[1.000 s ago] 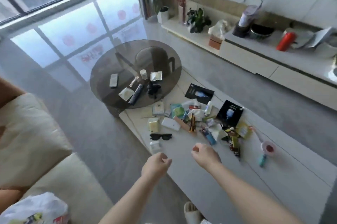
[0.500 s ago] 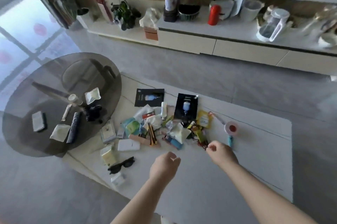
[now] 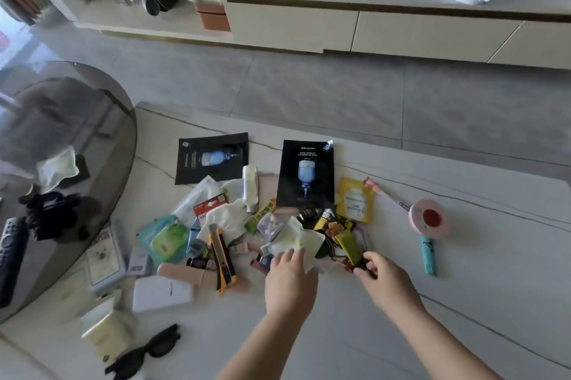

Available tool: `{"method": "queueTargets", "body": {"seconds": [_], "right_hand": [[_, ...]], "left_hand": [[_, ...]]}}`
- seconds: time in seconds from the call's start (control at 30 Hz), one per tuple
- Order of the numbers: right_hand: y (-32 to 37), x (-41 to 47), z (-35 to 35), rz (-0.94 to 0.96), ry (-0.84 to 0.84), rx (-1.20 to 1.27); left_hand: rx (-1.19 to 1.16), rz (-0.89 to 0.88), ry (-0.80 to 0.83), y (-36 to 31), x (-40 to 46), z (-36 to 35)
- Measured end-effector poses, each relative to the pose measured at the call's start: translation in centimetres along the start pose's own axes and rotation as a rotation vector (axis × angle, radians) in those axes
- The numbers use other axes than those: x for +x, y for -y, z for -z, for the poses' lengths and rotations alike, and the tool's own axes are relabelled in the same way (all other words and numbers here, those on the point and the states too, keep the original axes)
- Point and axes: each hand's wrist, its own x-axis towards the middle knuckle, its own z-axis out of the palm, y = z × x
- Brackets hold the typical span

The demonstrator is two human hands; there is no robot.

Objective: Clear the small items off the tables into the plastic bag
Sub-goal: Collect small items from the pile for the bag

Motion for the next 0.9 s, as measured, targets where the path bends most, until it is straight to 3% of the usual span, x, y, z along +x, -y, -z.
{"method": "queueTargets", "body": {"seconds": [0.17,0.3,0.43,0.63,0.8,0.9], "right_hand": [[-1.0,4.2,-3.1,0.033,-0.037,0.004],[-0.9,5.1,-4.5,0.053,-0.163,-0.092],[-1.0,4.9,-5.5,0.066,-0.225,-0.207],[-2.4,3.7,-6.1,0.034,-0.249,-0.271],[-3.8,2.6,-4.5,-0.025,-0.307,-0.173],[-4.1,3.1,-3.0,-0.008,-0.292,-0.092]], "left_hand": [[0.032,0.010,-0.078,0.2,4.1,-2.4],[0.084,0.067,-0.150,0.5,5.6,-3.1],[0.007,0.158,-0.133,0.8,6.1,-3.7],[0.163,0.276,-0.115,1.3,4.8,-4.7],[0.056,0.360,-0.085,1.8,3.9,-4.7],[-0.244,0.401,-0.058,1.9,3.6,-4.5]]}}
